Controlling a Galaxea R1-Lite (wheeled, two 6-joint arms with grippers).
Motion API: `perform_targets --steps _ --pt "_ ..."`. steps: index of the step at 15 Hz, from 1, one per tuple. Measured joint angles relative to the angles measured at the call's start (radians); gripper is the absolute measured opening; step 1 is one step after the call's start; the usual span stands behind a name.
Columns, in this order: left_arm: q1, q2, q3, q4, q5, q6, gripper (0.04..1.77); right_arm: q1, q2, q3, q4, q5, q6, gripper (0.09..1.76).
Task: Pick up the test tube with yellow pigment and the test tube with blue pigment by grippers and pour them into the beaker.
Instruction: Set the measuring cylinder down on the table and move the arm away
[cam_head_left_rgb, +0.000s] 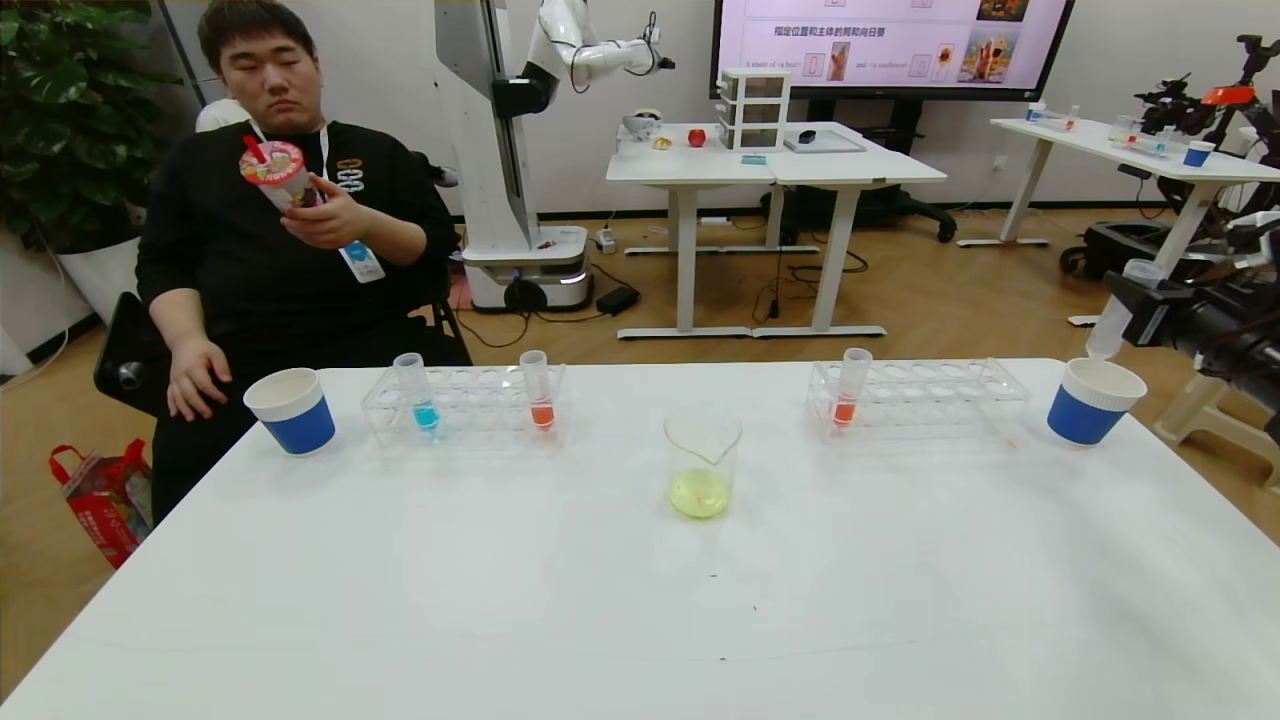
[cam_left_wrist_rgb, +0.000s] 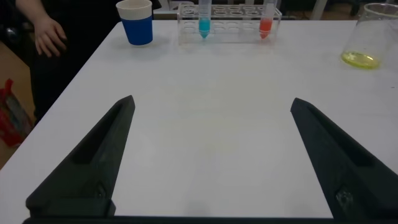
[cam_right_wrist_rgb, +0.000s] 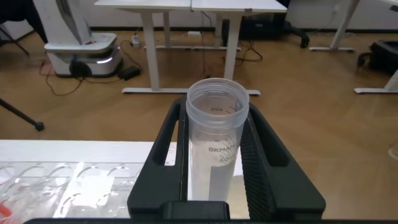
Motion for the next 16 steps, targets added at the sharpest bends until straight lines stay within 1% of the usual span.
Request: perform_targets --steps 2,6,9,13,16 --pt "0.0 0.0 0.0 0.0 0.0 0.0 1.75 -0.02 0.054 -0.044 0.0 -0.001 -0.001 0.51" --pt "0.0 0.0 0.0 0.0 0.0 0.0 1.75 -0.027 0.126 -0.076 -0.009 -0.005 0.0 0.51" --pt "0.0 0.0 0.0 0.0 0.0 0.0 1.75 -0.026 0.165 -0.084 -0.017 -0.006 0.0 0.51" --pt "0.0 0.0 0.0 0.0 0.0 0.0 1.75 -0.029 0.226 -0.08 -0.087 -0.007 -0.024 0.51" --pt "0.0 0.0 0.0 0.0 0.0 0.0 1.75 -0.03 0.259 -0.079 -0.105 -0.008 -0.035 0.51"
